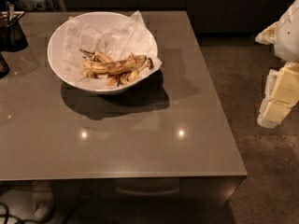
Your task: Pick banana from white bowl
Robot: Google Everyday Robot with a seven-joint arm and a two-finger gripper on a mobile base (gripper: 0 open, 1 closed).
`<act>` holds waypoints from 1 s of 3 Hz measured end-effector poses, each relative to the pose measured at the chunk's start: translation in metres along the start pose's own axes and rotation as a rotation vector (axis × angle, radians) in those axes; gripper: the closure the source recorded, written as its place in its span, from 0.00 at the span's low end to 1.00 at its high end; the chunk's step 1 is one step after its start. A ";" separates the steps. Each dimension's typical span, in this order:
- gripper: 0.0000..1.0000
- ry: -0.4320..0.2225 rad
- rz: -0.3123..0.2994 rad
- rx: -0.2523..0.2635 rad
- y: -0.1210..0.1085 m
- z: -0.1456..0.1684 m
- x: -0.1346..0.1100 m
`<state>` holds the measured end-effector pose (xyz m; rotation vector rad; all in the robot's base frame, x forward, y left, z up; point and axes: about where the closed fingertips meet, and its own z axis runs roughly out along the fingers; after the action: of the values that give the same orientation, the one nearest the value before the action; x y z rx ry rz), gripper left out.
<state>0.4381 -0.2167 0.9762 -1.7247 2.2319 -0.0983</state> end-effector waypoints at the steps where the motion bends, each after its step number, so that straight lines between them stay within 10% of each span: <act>1: 0.00 0.000 0.000 0.000 0.000 0.000 0.000; 3: 0.00 0.033 -0.092 -0.047 -0.017 0.014 -0.043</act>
Offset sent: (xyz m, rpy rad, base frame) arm 0.0137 0.0187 -0.0001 -0.0444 0.0074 0.0356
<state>0.4677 -0.1788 0.9757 -1.8642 2.1944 -0.0966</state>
